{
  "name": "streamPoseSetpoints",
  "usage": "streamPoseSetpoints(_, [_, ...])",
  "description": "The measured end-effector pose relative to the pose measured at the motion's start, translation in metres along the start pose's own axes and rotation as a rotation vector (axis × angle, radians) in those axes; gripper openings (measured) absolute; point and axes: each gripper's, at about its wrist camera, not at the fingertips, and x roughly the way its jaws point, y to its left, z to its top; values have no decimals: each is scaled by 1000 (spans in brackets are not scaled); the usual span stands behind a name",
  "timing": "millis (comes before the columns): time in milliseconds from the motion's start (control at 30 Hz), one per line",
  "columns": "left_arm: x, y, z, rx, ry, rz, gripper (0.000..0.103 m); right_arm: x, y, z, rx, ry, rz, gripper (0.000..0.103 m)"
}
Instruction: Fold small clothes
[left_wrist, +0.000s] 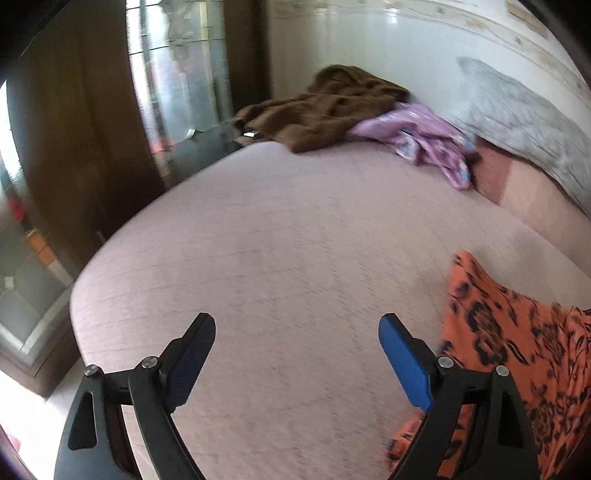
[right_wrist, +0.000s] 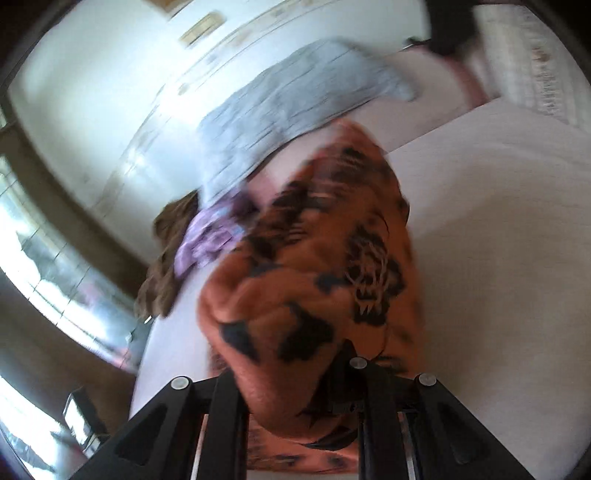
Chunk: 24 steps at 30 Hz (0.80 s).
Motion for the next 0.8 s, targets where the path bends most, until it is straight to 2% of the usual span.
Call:
streamPoseSetpoints(67, [2, 14, 4, -22, -12, 43, 91, 21, 26, -19, -23, 68, 51, 17])
streamPoseSetpoints(133, [5, 25, 6, -47, -13, 65, 91, 58, 52, -46, -37, 203, 97, 21])
streamPoseSetpoints(200, [10, 30, 7, -67, -4, 73, 91, 90, 65, -71, -39, 344, 116, 37])
streamPoseSetpoints(267, [13, 31, 7, -77, 12, 64, 91, 115, 73, -94, -66, 451, 111, 46])
streamPoseSetpoints(333, [12, 25, 6, -64, 9, 41, 91, 109, 72, -97, -90, 409, 156, 59])
streamPoseSetpoints(367, [11, 22, 7, -54, 4, 31, 91, 100, 68, -96, -88, 415, 237, 72])
streamPoseSetpoints(400, [8, 17, 7, -40, -5, 13, 91, 93, 64, -96, -81, 441, 299, 79])
streamPoseSetpoints(433, [4, 10, 6, -21, -15, -18, 91, 83, 59, -97, -77, 468, 357, 79])
streamPoseSetpoints(467, [1, 4, 5, -6, -20, -52, 91, 69, 53, -94, -91, 489, 414, 79])
streamPoseSetpoints(500, [-2, -6, 4, 14, -20, -110, 91, 59, 49, -92, -105, 481, 421, 79])
streamPoseSetpoints(567, [-8, -21, -1, 39, -3, -226, 91, 35, 27, -80, -111, 390, 368, 77])
streamPoseSetpoints(633, [-10, -38, -9, 67, 36, -338, 91, 17, 2, -69, -113, 305, 281, 59])
streamPoseSetpoints(667, [-11, -44, -12, 74, 53, -369, 91, 14, -10, -63, -120, 274, 222, 41])
streamPoseSetpoints(700, [-10, -52, -18, 78, 88, -423, 91, 13, -22, -58, -113, 264, 163, 32])
streamPoseSetpoints(733, [-8, -56, -23, 79, 116, -459, 89, 13, -32, -57, -96, 269, 139, 32])
streamPoseSetpoints(800, [-7, -68, -35, 85, 185, -534, 72, 30, -44, -57, -78, 295, 119, 22])
